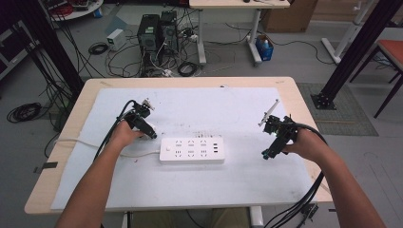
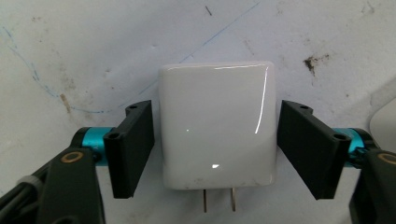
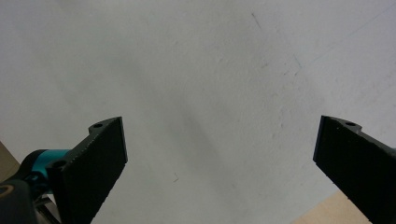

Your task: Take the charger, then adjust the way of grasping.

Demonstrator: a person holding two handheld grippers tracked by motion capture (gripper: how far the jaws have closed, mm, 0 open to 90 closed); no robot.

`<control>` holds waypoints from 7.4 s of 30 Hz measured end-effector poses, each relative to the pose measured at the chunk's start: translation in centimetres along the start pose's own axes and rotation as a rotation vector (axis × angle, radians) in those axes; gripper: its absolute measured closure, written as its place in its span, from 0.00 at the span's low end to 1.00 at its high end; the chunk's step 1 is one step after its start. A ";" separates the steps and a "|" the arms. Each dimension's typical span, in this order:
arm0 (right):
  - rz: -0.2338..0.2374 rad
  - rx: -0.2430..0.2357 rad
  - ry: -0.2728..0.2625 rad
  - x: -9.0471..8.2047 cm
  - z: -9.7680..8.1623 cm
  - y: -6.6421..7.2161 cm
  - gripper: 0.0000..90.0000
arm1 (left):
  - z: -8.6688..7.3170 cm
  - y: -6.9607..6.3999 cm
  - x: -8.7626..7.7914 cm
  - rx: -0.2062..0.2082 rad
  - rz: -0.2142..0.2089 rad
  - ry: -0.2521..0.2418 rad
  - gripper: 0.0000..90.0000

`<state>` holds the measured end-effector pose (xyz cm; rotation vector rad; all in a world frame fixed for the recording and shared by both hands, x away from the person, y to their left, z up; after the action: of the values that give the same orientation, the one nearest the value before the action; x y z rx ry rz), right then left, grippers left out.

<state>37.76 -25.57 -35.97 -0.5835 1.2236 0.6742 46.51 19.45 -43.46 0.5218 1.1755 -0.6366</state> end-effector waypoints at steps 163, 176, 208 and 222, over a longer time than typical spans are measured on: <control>0.976 0.731 -0.390 0.7 7.0 8.7 0.51 | 6.8 -20.2 -11.3 0.860 -0.173 -0.469 0.47; 0.919 0.740 -0.422 0.9 7.0 8.5 0.69 | 6.9 -19.8 -11.3 0.791 -0.153 -0.472 0.28; 0.311 0.407 -0.376 -4.8 5.0 4.3 0.69 | -0.8 -8.7 -14.9 0.483 -0.098 -0.189 0.23; 0.181 0.248 -0.333 -6.1 4.5 4.7 0.69 | -3.3 -6.8 -15.1 0.465 -0.080 -0.146 0.23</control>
<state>35.95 -20.10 -29.15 -0.1459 1.0320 0.7247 35.81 19.52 -30.46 0.8075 0.9126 -1.0097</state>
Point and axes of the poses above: each handheld gripper's, and its own axes: x roughly forward along the jaws, z roughly out of its top, y roughly to its left, the point moved 2 cm from there along x, roughly forward along the jaws, and after that the axes turned 10 degrees about x, right-handed, at the moved point
